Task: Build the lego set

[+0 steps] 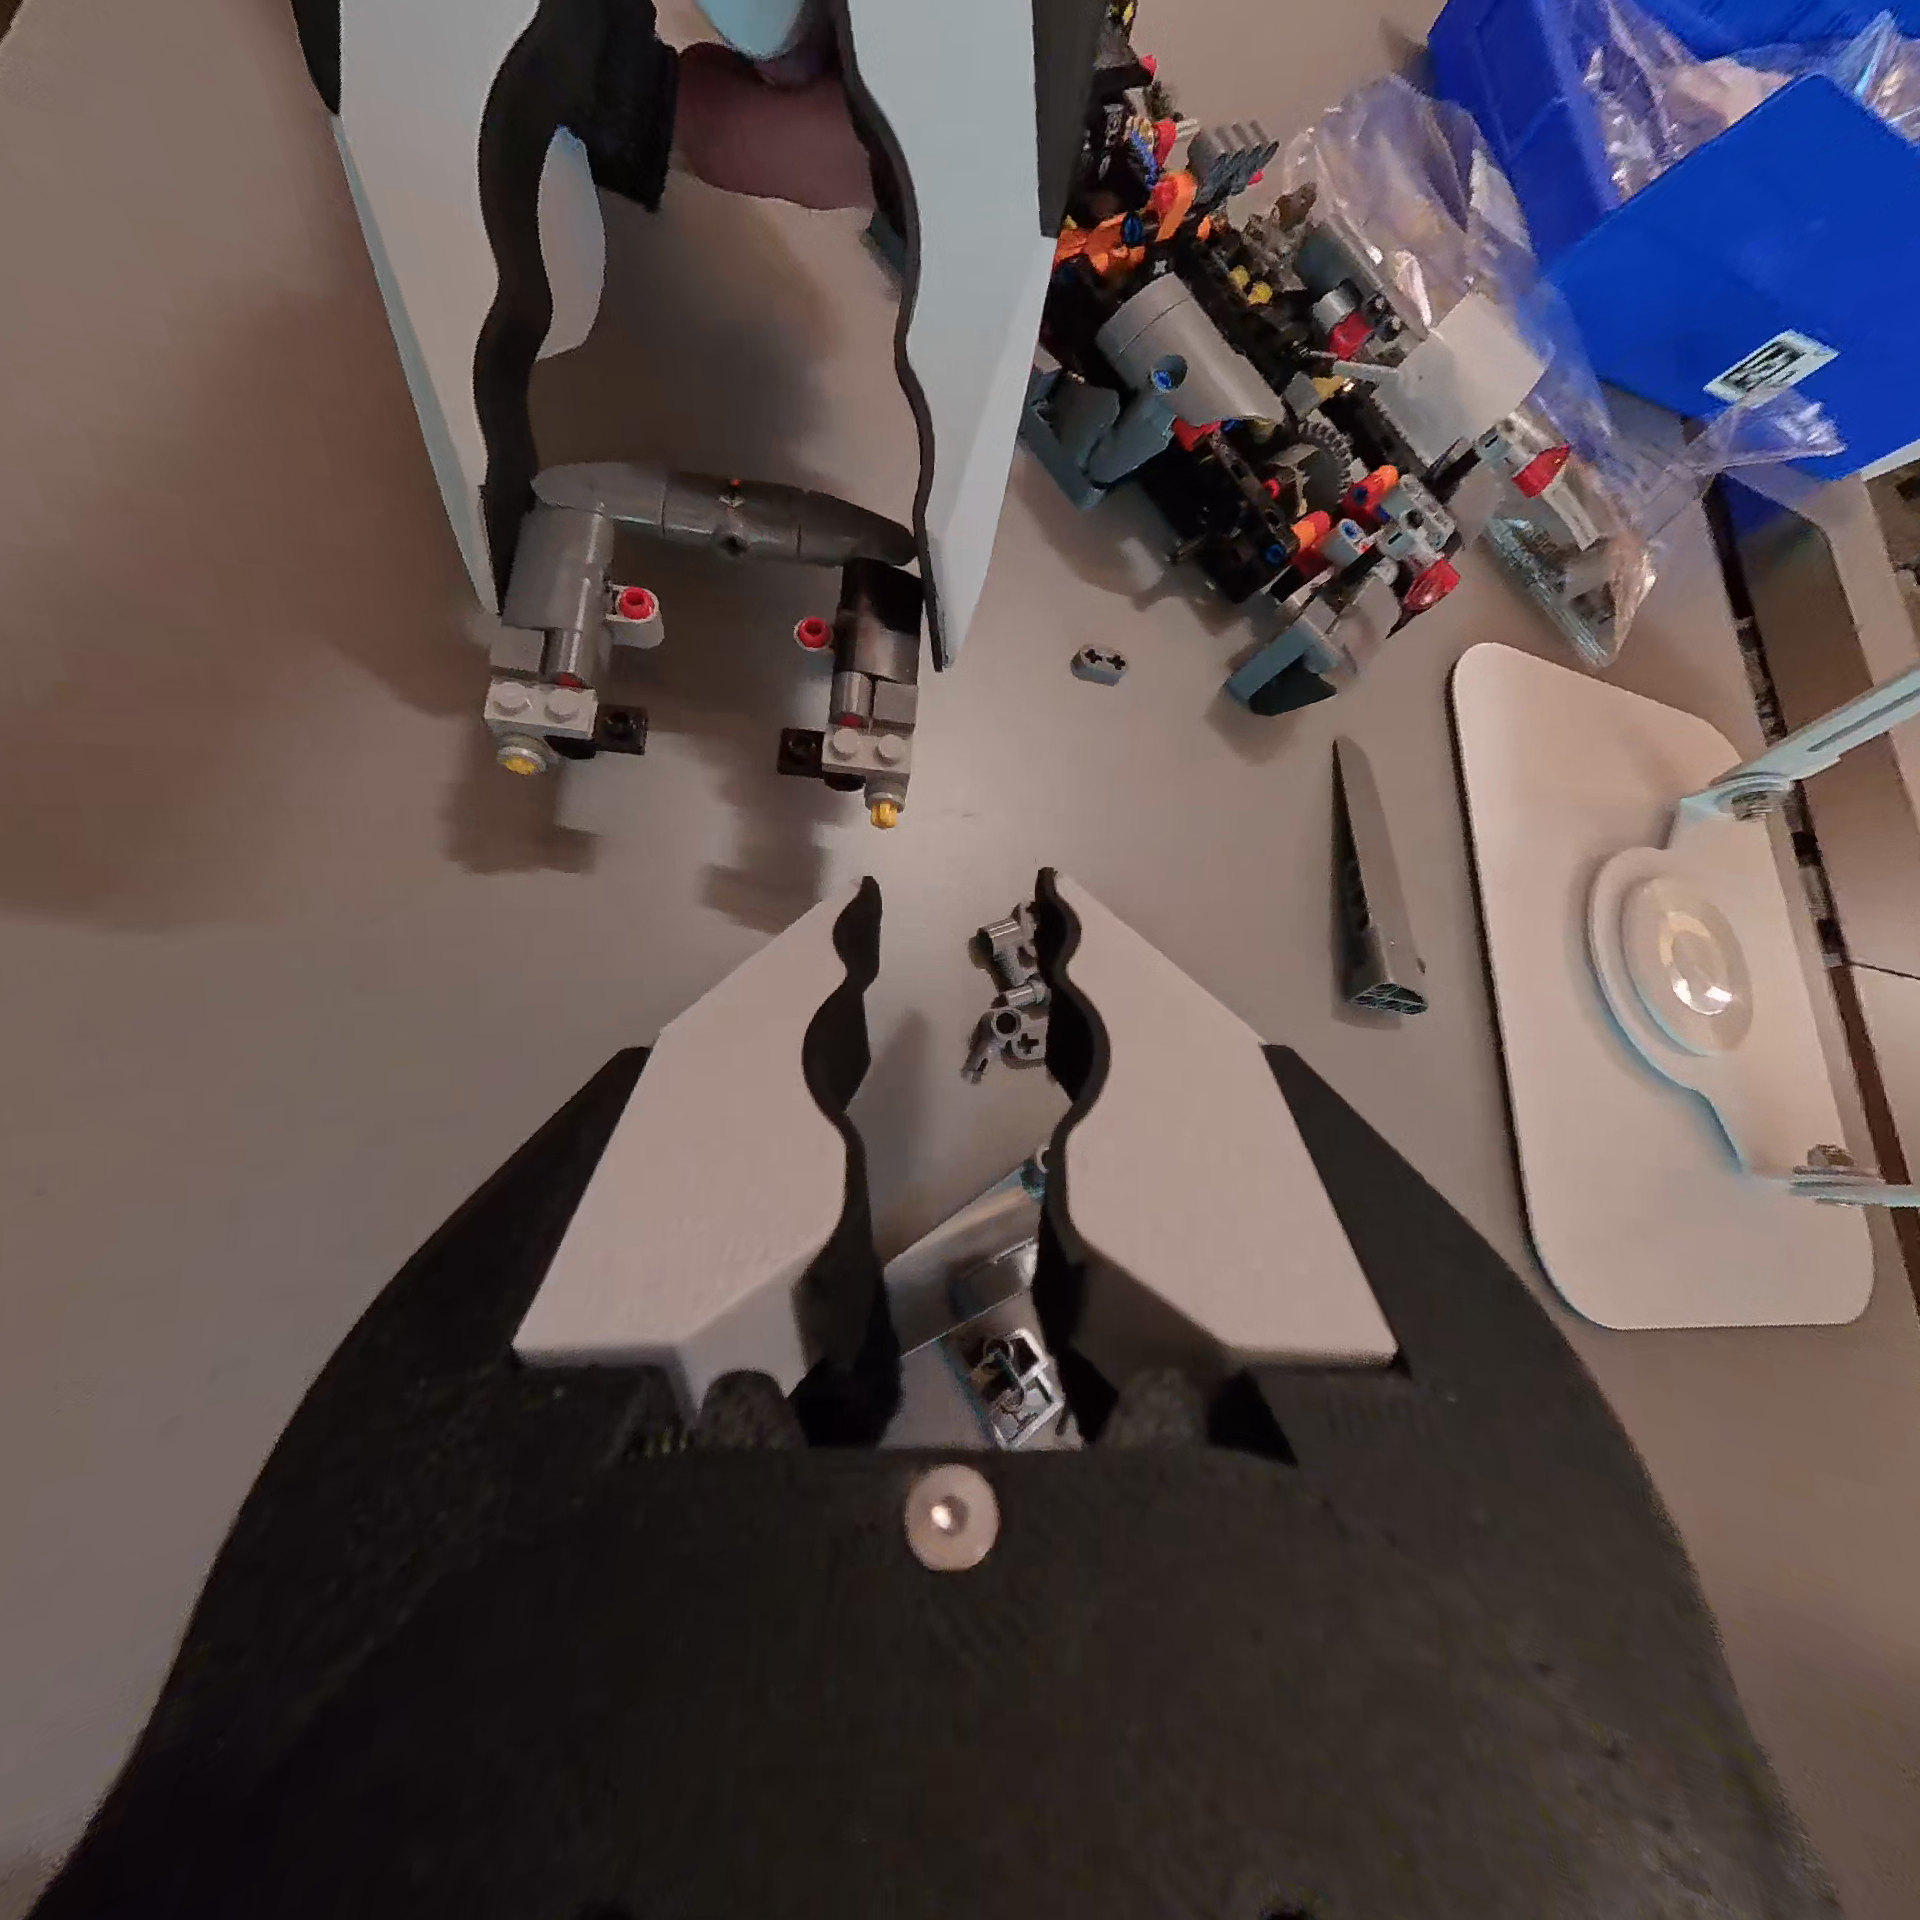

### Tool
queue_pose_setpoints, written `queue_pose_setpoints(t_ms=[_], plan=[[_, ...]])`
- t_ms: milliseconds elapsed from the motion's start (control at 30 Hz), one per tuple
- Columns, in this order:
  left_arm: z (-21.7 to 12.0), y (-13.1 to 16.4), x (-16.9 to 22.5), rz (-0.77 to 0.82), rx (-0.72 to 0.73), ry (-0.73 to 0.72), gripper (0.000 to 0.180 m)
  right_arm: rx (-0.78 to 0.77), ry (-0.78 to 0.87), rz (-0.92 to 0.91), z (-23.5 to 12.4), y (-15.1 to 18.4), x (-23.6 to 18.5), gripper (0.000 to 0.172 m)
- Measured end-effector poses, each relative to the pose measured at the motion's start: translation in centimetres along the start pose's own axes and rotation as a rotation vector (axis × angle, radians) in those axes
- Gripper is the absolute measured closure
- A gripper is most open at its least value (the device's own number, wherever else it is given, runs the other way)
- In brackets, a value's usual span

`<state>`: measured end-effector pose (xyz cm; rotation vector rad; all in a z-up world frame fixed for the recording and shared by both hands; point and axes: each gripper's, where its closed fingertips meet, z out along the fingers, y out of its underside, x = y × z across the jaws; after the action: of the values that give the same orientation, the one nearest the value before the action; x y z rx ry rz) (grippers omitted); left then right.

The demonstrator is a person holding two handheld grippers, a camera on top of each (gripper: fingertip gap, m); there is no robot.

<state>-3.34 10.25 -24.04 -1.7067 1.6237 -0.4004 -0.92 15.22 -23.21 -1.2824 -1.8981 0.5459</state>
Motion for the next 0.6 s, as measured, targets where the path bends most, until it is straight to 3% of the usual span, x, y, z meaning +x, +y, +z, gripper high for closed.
queue_pose_setpoints(t_ms=[367, 600], plan=[[-1.1, -2.9, 1.9, 0.018, 0.052, -0.088, 0.103, 0.076, 0.101, -0.041, -0.5, -0.4, 1.4, 0.147], [-4.7, -1.5, 1.9, -0.074, 0.101, -0.194, 0.103, 0.093, 0.149, -0.053, -0.6, -0.2, 2.2, 0.146]])
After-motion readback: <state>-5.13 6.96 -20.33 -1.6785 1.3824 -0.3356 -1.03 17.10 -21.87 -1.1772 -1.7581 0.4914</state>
